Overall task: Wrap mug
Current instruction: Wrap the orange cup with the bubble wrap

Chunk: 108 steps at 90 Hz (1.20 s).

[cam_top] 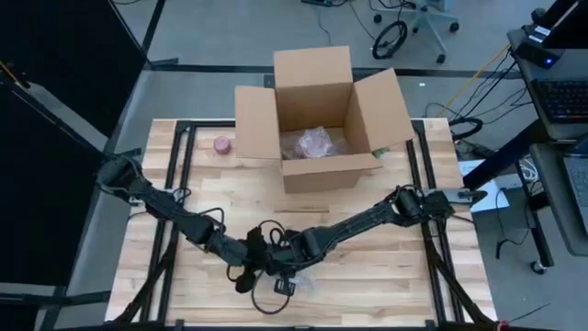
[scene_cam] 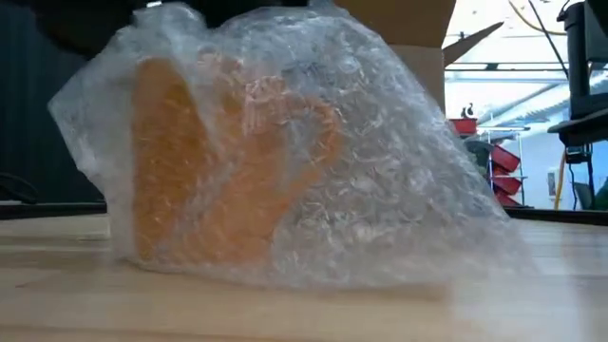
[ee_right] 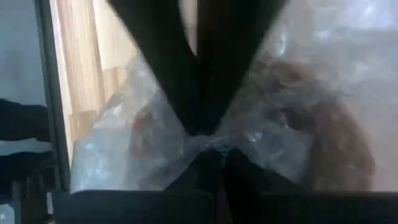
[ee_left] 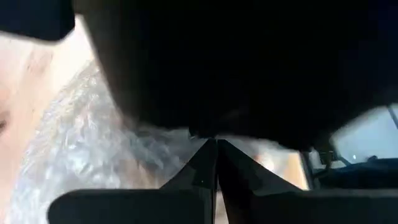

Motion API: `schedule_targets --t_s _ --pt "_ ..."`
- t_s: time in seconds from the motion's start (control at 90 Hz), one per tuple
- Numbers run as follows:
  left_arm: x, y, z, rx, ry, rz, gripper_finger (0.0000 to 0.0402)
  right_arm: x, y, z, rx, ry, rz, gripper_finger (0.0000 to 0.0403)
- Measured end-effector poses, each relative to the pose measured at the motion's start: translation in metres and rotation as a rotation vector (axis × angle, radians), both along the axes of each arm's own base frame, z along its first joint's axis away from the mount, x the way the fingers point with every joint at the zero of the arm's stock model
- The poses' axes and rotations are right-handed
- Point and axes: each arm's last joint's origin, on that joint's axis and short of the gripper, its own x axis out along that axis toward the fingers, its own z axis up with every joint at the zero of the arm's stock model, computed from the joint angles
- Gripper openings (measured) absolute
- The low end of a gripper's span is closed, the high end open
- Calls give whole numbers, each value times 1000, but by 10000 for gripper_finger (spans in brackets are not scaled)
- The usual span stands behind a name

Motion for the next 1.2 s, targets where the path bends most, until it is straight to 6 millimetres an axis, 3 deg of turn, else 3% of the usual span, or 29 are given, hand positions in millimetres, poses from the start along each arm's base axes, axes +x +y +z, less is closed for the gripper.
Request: schedule_targets --t_s 0.233,0.511,0.622,0.778,0.933,1.2 --pt "-13 4 40 2 -43 -38 0 -1 0 -3 -5 18 0 0" --pt "-59 16 71 -51 52 25 0 -2 0 -3 -13 16 15 0" --pt "-82 20 61 -1 179 131 0 -2 0 -3 -14 13 19 0" --pt "-92 16 18 53 241 114 0 -1 0 -2 -14 2 24 0" --pt "-77 16 -17 97 163 154 0 0 0 -2 -15 -1 24 0" --pt "-34 16 -11 81 -53 80 0 1 1 -2 -13 -14 23 0"
